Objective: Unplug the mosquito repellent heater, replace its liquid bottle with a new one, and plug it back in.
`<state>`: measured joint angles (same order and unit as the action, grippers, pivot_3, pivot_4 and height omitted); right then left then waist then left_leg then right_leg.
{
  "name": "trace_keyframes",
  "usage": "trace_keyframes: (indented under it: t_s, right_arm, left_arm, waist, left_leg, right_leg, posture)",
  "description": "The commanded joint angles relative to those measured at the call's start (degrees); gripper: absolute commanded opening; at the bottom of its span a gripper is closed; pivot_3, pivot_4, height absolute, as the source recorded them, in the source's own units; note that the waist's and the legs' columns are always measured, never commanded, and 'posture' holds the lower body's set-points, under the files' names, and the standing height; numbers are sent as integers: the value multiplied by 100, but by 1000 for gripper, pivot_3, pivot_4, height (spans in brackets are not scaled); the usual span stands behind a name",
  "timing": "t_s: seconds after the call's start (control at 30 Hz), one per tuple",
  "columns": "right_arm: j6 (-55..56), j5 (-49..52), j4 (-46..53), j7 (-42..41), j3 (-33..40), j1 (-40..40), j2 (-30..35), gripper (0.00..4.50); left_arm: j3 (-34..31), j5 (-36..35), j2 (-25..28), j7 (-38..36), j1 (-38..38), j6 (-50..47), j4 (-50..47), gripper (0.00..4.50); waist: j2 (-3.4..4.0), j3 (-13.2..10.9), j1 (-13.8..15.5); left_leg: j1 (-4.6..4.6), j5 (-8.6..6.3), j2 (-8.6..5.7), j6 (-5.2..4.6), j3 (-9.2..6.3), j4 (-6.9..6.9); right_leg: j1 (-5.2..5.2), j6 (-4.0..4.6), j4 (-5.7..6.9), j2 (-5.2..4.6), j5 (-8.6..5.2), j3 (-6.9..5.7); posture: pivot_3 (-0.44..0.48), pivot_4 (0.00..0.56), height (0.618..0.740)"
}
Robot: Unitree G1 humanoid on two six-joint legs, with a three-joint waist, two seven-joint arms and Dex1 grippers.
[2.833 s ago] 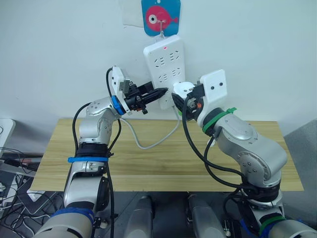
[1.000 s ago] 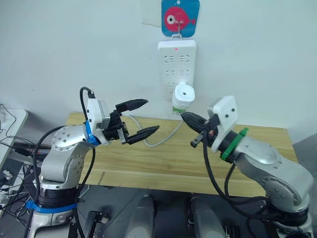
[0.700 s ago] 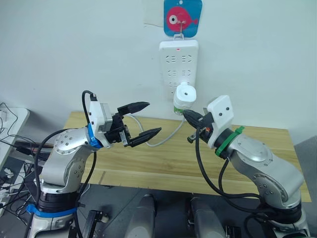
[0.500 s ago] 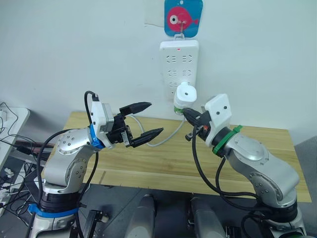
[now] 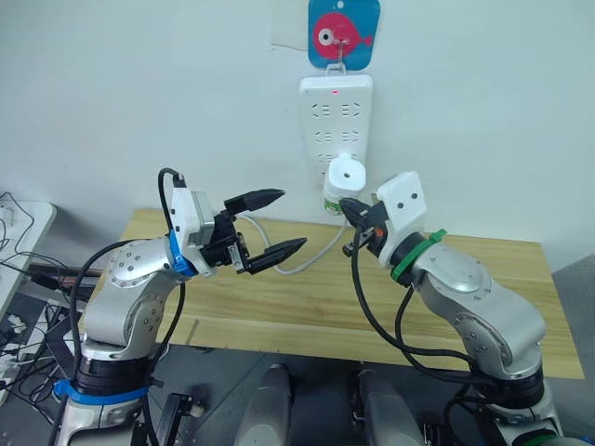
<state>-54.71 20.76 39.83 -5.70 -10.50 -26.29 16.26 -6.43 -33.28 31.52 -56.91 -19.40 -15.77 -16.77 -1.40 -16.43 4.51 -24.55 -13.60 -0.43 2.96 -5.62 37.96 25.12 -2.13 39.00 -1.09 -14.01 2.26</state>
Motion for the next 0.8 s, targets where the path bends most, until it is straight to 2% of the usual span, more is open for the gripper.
trace_keyframes:
  t_s: [0.03, 0.2, 0.37, 0.4, 0.5, 0.67, 0.8]
  right_arm:
    - [274, -289, -14, 117, 179, -226, -37, 42]
    - [221, -246, 43, 33, 189, -205, -36, 42]
    - [-195, 497, 832, -537, 447, 351, 206, 42]
    - [-244, 630, 982, -672, 568, 486, 326, 198]
    - [-263, 1040, 1256, -1111, 1077, 860, 767, 965]
    - [11, 1314, 1106, -1735, 1965, 1237, 1519, 2792]
    - [151, 1500, 1015, -1897, 2280, 1294, 1712, 4262]
  left_arm:
    - [27, -11, 8, -3, -4, 105, -113, 4500]
    - [43, -19, 4, 10, 12, 104, -111, 4500]
    - [14, -10, 66, -57, 97, 108, 10, 4500]
    - [4, -17, 85, -51, 103, 71, 49, 4500]
    - [-18, -35, 181, 51, 113, -168, 166, 4500]
    - [111, 476, 475, 453, -45, -482, 372, 4500]
    - [103, 663, 666, 637, -166, -655, 353, 4500]
  waist:
    - [0, 0, -1]
    - [0, 0, -1]
    - [0, 0, 3]
    - [0, 0, 4]
    - [0, 0, 8]
    - [0, 0, 13]
    - [-1, 0, 12]
  left_leg:
    - [0, 0, 0, 0, 1, 0]
    - [2, 3, 1, 4, 0, 0]
    - [3, 3, 1, 5, -3, -3]
    - [2, 3, 1, 4, -2, -5]
    - [-1, 1, 2, 2, -2, -8]
    - [7, 1, 0, 1, 0, -7]
    - [8, 1, 1, 2, 3, -8]
  right_leg:
    - [0, 0, 0, 0, 0, 1]
    - [0, 8, 1, 2, 5, 0]
    - [-2, 8, 0, 2, 5, -1]
    - [-1, 8, -3, 2, 5, 0]
    - [-1, 7, -11, 1, 4, -1]
    - [-9, 7, -6, 3, 4, 0]
    - [-9, 7, -6, 6, 4, 1]
  posture:
    - [298, 253, 740]
    - [291, 255, 740]
    - [284, 254, 740]
    - [283, 257, 740]
    - [284, 255, 740]
    - [297, 251, 740]
    - [297, 250, 740]
